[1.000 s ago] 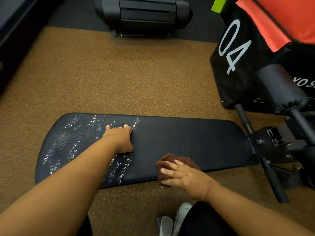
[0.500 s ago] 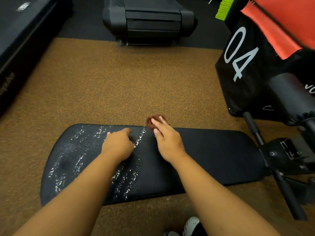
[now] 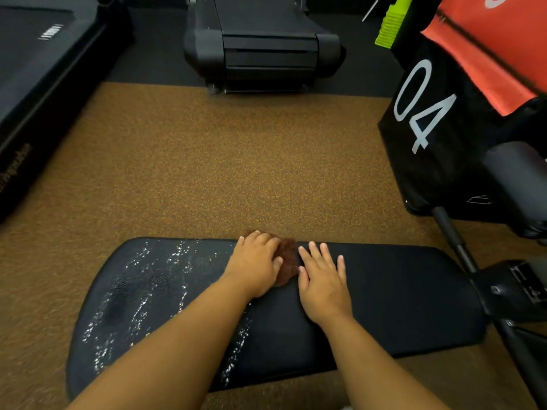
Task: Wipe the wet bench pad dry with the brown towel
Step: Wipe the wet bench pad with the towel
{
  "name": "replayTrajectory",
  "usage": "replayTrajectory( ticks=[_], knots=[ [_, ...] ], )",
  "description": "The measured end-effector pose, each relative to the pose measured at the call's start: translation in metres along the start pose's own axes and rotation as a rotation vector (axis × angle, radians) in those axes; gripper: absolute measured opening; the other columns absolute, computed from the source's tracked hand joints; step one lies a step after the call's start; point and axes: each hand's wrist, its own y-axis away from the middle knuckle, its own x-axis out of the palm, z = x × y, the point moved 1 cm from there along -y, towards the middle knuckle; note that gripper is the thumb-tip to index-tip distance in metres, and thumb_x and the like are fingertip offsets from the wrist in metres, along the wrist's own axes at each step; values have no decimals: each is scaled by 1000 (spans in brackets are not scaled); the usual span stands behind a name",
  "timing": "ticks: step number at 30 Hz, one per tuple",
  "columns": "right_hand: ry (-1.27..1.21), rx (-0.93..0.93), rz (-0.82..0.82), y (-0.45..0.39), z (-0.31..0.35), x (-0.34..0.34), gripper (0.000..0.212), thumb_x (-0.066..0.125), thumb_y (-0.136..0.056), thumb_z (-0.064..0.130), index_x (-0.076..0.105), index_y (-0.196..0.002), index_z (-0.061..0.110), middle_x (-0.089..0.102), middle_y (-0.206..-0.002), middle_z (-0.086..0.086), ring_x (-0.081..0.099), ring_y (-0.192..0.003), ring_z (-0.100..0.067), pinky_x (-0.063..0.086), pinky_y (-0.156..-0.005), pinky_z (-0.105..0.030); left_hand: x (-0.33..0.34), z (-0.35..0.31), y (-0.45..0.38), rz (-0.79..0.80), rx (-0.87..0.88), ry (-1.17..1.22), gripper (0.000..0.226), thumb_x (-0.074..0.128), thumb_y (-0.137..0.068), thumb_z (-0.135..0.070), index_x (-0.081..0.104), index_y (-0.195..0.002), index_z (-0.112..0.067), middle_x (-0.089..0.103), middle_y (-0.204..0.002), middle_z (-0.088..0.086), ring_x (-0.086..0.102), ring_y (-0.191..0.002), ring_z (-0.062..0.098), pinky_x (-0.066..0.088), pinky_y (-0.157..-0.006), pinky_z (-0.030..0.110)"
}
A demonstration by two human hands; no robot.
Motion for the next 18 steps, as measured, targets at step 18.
replayTrajectory(
  ticks=[18],
  knots=[
    [-6,14,-83,-3,1,6,61,11,-90,41,35,-144,27,25,-155,6,8,-145,-13,1,-118,-46,17,-5,-3,24,79,-156,44,27,-103,-22,35,-145,-10,33,-154,7,19,-146,22,10,-119,36]
  ],
)
